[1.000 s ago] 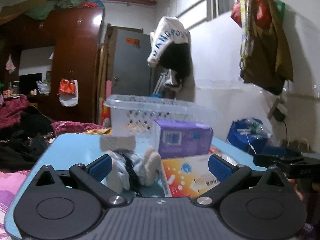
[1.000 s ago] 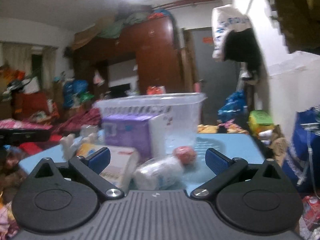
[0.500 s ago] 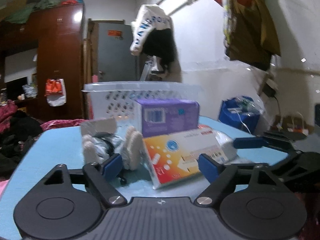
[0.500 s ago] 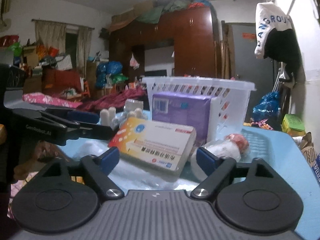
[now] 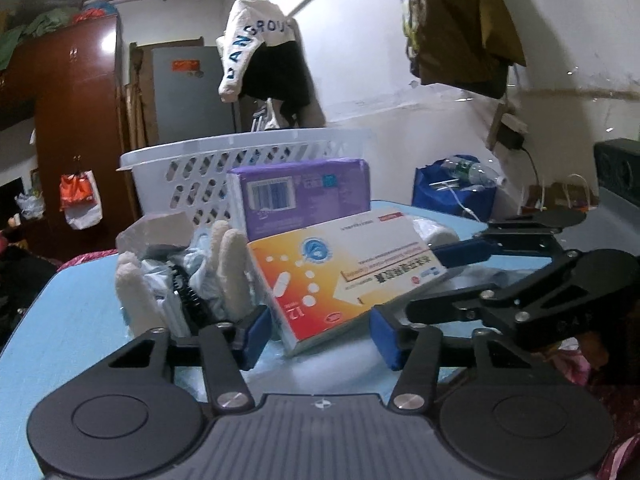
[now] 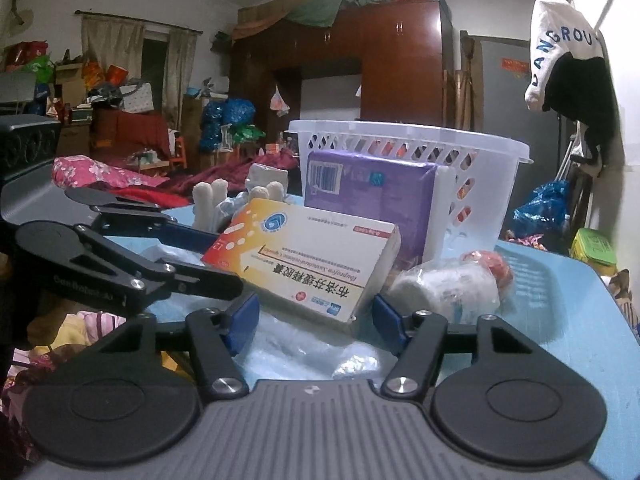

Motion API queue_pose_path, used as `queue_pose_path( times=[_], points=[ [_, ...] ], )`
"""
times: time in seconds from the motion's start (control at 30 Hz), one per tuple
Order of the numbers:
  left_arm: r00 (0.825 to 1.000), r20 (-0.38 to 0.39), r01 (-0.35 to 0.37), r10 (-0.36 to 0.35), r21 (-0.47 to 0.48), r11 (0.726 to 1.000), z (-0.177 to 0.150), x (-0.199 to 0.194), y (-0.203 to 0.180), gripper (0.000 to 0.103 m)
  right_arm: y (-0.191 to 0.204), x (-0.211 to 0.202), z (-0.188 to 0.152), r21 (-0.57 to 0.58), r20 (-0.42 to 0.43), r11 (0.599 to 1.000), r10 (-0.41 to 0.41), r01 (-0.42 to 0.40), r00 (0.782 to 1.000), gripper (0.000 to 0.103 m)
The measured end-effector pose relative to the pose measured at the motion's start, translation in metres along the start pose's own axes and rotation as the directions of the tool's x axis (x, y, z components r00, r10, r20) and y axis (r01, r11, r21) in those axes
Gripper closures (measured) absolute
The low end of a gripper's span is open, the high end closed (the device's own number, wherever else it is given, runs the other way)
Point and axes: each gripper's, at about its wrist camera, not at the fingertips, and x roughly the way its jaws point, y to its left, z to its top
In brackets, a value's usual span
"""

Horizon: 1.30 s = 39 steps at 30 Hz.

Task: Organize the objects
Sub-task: 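Reach the left gripper to the white-and-orange medicine box and close on it, then lift the medicine box with the left gripper and lower it into the white basket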

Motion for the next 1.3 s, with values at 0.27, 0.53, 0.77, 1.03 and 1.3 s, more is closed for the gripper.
queue_pose_path(
  times=[0.27,0.53,0.77,1.03,1.3],
  points=[
    [0.998,0.033,-0.051,0.048,0.085,0.995,-0.003,-0.002,-0.011,0.045,0.003,0.002,0.0,-0.046,0.01,0.999,-0.016,0.017,1.0,0.044],
    [0.996,0.068,-0.063,0.057,0.093,0.994,-0.002,-0.009,-0.013,0.052,0.004,0.001,-0.001,-0.078,0.028,0.995,-0.056,0.058,0.998,0.054],
    [0.991,0.122,-0.061,0.05,0.087,0.994,0.004,-0.022,-0.014,0.053,0.009,-0.009,0.005,-0.079,0.067,0.995,-0.059,0.065,0.996,0.057],
    [0.979,0.198,-0.075,0.056,0.09,0.993,0.03,-0.037,-0.014,0.053,0.013,-0.023,0.032,-0.115,0.119,0.989,-0.083,0.096,0.989,0.058],
    [0.952,0.302,-0.079,0.046,0.097,0.992,0.095,-0.04,-0.001,0.053,-0.003,-0.026,0.093,-0.145,0.194,0.981,-0.098,0.128,0.976,0.058]
  ],
)
